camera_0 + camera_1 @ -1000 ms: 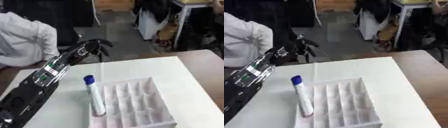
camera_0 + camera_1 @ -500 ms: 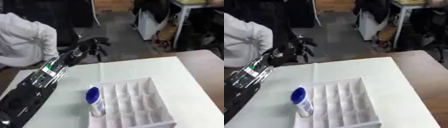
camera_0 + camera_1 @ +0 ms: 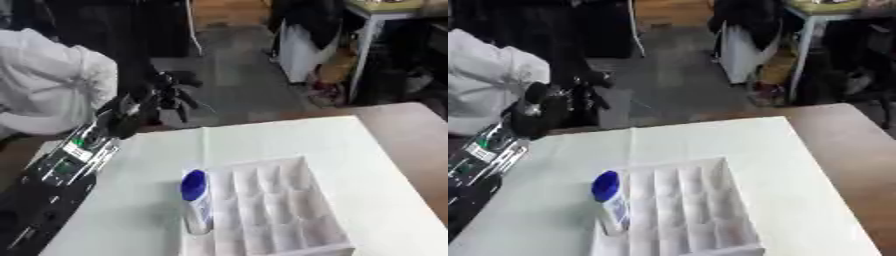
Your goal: Pick up objects on the table and place them in the box.
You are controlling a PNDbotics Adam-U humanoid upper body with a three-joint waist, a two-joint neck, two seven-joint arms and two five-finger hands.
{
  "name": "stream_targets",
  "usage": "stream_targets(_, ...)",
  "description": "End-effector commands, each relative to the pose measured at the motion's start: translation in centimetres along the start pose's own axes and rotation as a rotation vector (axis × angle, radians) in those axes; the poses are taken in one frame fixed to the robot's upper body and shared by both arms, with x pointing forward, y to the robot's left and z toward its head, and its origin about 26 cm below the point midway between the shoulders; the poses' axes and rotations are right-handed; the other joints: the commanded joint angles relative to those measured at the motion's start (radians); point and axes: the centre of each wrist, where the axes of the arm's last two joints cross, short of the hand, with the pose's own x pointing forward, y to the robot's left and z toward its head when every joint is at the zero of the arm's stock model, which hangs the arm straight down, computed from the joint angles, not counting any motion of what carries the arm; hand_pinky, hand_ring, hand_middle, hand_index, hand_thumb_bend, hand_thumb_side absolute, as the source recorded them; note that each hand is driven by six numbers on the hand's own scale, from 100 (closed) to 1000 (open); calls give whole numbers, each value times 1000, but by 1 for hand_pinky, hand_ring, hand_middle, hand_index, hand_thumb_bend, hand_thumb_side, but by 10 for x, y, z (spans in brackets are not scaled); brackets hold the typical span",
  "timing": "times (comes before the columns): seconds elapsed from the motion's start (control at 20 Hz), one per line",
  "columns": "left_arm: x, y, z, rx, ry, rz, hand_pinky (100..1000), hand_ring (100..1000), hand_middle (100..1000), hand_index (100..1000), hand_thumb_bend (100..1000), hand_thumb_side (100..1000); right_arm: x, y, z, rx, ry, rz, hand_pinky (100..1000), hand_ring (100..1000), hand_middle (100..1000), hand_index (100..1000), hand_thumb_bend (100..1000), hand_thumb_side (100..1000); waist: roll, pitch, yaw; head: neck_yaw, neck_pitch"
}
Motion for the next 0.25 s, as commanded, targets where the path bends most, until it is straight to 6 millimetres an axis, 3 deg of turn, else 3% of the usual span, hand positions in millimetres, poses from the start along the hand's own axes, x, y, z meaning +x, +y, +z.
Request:
stream_targets(0.05,28,11,6,60,-73,-5,491,633,825,942,752,1000,4,-6,-7,16,-31,27,365,469,415,552,129,687,-5,-13,6,-17,-10)
stream_targets(0.25,38,4,21,159,-113,51,492,630,819,935,723,1000,4,-9,-4,19,-23,43,364,469,414,552,136,688,-10,-12,16,-25,-9)
